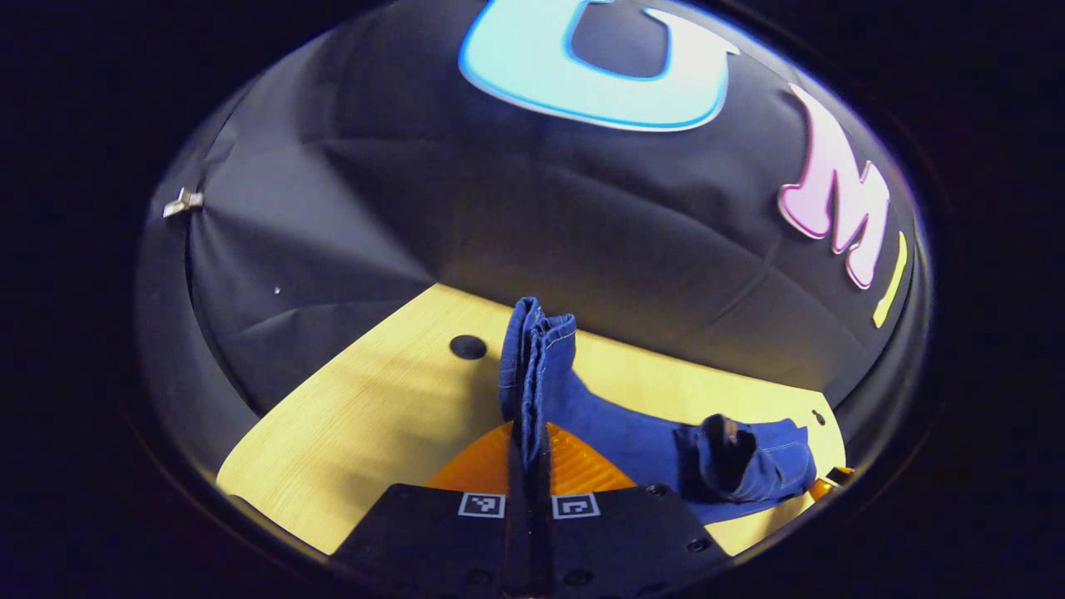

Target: Grasp the waist and the cuffs of the jeans and fold them to make the two legs overlap; first hold the waist and fold one-third of the jeans toward the cuffs, then hold the cuffs and fold the remaining one-third in the same direction to finish folding.

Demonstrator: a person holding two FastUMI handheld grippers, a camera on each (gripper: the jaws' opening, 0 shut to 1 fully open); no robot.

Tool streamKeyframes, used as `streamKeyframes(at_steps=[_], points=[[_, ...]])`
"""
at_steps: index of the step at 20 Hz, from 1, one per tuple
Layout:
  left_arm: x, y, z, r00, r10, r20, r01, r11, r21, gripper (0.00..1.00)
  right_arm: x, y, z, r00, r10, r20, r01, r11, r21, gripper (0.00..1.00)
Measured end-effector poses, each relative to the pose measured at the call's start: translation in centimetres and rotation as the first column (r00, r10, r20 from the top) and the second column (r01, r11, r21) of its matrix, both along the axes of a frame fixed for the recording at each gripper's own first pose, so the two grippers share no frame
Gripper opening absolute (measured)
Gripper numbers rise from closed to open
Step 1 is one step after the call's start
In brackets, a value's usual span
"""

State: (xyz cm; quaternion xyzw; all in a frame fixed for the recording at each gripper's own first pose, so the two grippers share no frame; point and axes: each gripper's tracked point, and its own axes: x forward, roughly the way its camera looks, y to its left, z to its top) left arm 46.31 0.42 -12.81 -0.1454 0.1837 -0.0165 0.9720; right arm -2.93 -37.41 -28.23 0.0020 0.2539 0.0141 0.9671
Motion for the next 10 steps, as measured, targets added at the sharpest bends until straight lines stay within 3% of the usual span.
streamKeyframes(at_steps=[6,9,10], points=[[-1.7,-14.0,7.5,0.991,-0.131,-0.006,0.131,0.991,0.018,0.06,-0.2,-0.7,0.8,0.999,-0.034,0.002,0.034,0.999,-0.024,0.98],[-2.5,-21.6,10.4,0.979,-0.205,0.001,0.205,0.978,0.047,0.06,-1.4,-3.4,2.3,0.997,-0.076,0.007,0.076,0.997,-0.013,0.94],[-2.5,-24.1,11.0,0.974,-0.226,0.003,0.225,0.973,0.051,0.06,-1.7,-4.5,2.5,0.996,-0.092,0.005,0.092,0.996,-0.003,0.98]])
